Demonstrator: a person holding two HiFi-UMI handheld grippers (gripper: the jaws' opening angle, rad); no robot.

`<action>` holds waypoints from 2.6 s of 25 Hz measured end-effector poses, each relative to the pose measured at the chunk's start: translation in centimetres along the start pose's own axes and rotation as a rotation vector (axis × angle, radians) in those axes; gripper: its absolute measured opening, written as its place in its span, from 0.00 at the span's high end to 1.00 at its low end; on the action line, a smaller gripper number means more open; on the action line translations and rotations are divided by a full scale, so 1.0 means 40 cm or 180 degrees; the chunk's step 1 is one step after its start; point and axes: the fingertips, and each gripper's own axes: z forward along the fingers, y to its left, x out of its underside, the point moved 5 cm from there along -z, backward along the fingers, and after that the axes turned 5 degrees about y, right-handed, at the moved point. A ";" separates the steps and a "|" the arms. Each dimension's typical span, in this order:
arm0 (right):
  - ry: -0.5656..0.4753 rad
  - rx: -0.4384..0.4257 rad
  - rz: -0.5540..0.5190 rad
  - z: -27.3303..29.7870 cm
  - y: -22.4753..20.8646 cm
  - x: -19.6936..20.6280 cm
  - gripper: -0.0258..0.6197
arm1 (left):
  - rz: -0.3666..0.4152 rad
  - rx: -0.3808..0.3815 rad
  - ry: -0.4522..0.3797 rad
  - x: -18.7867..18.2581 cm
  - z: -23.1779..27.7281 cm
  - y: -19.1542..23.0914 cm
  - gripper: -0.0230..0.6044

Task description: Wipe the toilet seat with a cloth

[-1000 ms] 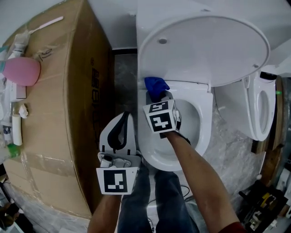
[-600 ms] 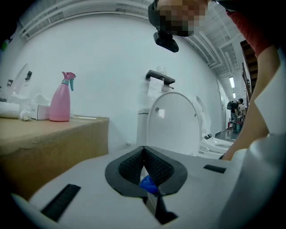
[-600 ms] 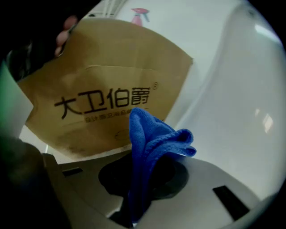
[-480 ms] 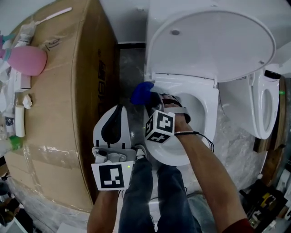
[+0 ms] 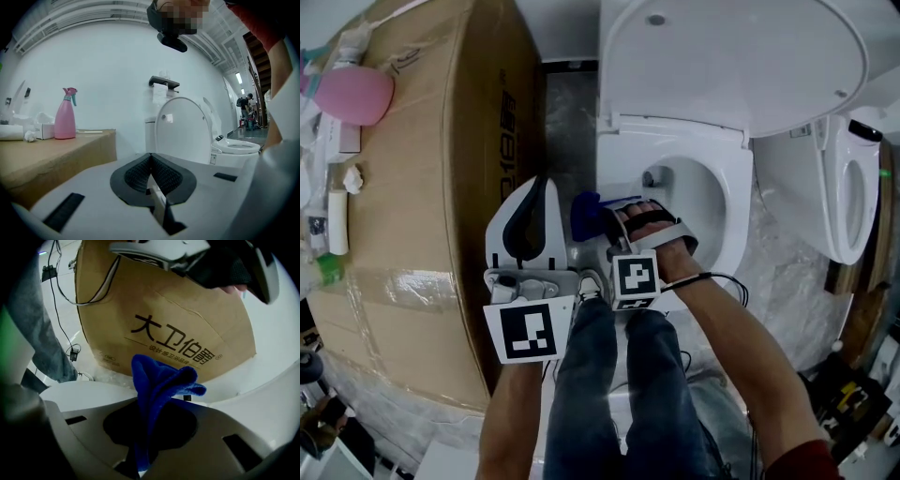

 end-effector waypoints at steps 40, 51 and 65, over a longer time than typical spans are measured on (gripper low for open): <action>0.0166 -0.0938 0.5041 -0.264 0.467 0.238 0.86 | 0.0189 0.0445 0.0054 0.019 0.032 -0.315 0.94; 0.0299 -0.0485 0.5127 -0.323 0.484 0.460 0.86 | 0.0222 0.0666 0.0131 0.022 0.052 -0.455 0.94; 0.0358 -0.0103 0.5519 -0.325 0.419 0.618 0.86 | 0.0258 0.0765 0.0214 0.036 0.058 -0.518 0.94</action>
